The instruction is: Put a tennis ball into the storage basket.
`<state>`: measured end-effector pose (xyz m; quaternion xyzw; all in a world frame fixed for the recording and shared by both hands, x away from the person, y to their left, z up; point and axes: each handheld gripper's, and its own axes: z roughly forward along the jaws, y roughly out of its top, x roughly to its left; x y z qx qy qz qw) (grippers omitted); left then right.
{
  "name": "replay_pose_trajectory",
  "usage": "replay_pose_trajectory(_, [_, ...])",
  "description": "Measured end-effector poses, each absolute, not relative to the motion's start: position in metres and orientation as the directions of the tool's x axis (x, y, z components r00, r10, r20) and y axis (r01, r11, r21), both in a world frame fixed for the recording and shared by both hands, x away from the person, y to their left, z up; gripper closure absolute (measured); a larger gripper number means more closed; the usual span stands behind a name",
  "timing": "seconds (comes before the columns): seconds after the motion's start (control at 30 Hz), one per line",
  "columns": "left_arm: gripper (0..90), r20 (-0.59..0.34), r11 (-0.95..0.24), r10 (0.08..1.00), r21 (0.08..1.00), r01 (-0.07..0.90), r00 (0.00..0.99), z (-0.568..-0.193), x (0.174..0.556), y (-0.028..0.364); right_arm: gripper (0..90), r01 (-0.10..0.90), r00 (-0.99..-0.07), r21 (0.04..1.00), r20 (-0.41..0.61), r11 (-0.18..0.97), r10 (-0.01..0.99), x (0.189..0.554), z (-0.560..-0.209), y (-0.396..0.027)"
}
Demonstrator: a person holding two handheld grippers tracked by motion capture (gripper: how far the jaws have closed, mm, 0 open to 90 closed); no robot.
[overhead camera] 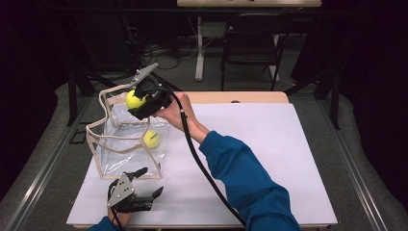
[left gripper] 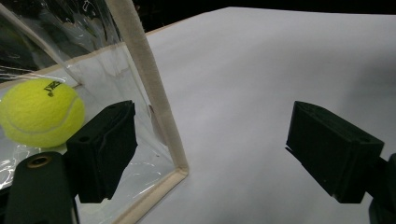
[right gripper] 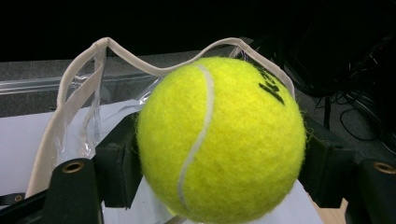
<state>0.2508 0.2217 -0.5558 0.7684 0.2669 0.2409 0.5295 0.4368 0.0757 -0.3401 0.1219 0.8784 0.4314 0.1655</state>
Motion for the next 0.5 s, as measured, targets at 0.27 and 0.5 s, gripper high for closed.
replay_pose_trajectory(0.27, [15.7, 0.087, -0.294, 0.664, 0.944, 0.152, 0.742, -0.556, 0.25, 0.222, 26.2, 0.073, -0.919, 0.794, -0.182, 0.603, 0.35, 0.438, -0.346, 0.084])
replay_pose_trajectory(0.5, [15.7, 0.085, -0.294, 0.665, 0.943, 0.155, 0.742, -0.556, 0.251, 0.222, 26.1, 0.074, -0.927, 0.788, -0.172, 0.611, 0.333, 0.438, -0.351, 0.091])
